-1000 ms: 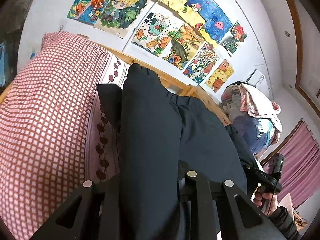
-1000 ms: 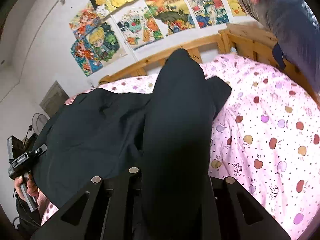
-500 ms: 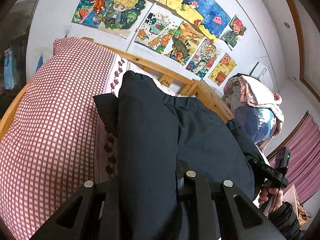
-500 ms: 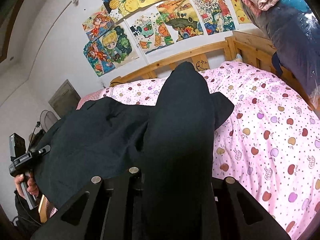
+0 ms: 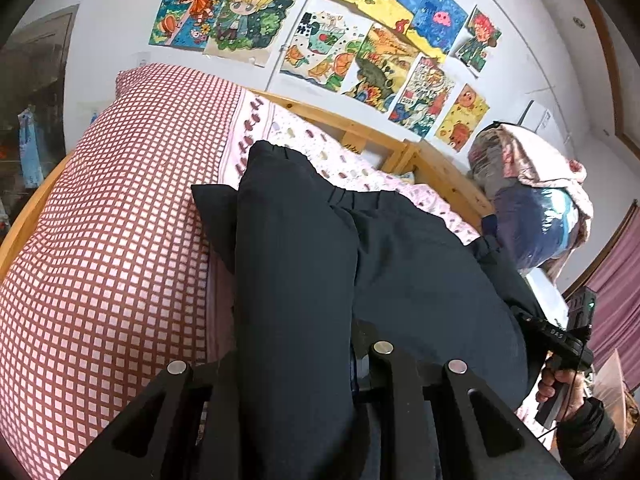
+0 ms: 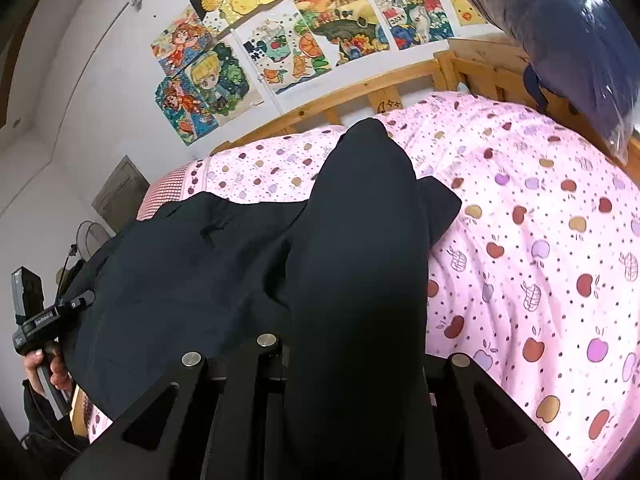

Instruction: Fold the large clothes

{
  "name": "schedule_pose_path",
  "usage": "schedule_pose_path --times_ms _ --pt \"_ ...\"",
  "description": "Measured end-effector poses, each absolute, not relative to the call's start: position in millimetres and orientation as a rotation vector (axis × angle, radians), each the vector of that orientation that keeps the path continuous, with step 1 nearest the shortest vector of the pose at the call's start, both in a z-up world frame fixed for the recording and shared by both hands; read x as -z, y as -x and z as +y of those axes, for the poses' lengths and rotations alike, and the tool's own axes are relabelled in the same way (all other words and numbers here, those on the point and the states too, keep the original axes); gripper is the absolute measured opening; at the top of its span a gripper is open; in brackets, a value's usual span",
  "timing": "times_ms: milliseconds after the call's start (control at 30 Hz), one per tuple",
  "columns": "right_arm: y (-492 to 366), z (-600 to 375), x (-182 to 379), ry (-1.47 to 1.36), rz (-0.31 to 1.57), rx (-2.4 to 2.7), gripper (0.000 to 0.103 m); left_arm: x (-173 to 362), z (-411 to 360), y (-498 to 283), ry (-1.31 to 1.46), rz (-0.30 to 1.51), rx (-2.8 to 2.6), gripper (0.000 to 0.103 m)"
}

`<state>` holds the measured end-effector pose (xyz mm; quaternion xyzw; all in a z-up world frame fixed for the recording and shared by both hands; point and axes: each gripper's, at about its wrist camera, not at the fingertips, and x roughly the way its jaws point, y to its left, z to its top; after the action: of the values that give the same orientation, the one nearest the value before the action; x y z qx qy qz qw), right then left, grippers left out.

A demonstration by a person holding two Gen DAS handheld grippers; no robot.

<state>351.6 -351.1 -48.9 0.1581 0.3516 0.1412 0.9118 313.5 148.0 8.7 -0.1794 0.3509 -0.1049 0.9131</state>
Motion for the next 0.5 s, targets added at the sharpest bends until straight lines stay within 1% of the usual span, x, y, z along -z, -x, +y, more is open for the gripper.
schedule_pose_path --times_ms 100,200,233,267,300,367,400,433,500 --pt "-350.7 -353.1 55.9 -0.324 0.729 -0.274 0.019 -6.5 145.7 -312.1 0.355 0.731 0.196 0.023" --pt "-348.7 -352.4 59.7 -0.310 0.735 -0.252 0.021 -4.8 144.4 -311.9 0.339 0.744 0.167 0.030" --pt "-348.5 -352.2 60.4 -0.305 0.737 -0.243 0.024 -3.7 144.5 -312.0 0.335 0.750 0.152 0.035" --pt "-348.5 -351.4 62.0 -0.294 0.744 -0.229 0.025 -2.0 144.9 -311.9 0.335 0.757 0.143 0.037" --pt "-349.2 -351.1 61.6 -0.288 0.748 -0.219 0.029 -0.6 145.3 -311.9 0.336 0.761 0.136 0.041" --pt "-350.1 -349.6 63.2 -0.259 0.763 -0.176 0.038 2.7 145.9 -311.9 0.330 0.771 0.109 0.053" --pt "-350.8 -349.8 63.0 -0.249 0.768 -0.163 0.049 3.7 146.3 -311.6 0.327 0.773 0.099 0.057" --pt "-351.7 -349.4 62.7 -0.233 0.773 -0.142 0.058 4.5 146.8 -310.9 0.324 0.774 0.087 0.063" --pt "-350.5 -348.7 62.4 -0.213 0.769 -0.127 0.065 4.5 146.5 -308.8 0.313 0.767 0.053 0.081"
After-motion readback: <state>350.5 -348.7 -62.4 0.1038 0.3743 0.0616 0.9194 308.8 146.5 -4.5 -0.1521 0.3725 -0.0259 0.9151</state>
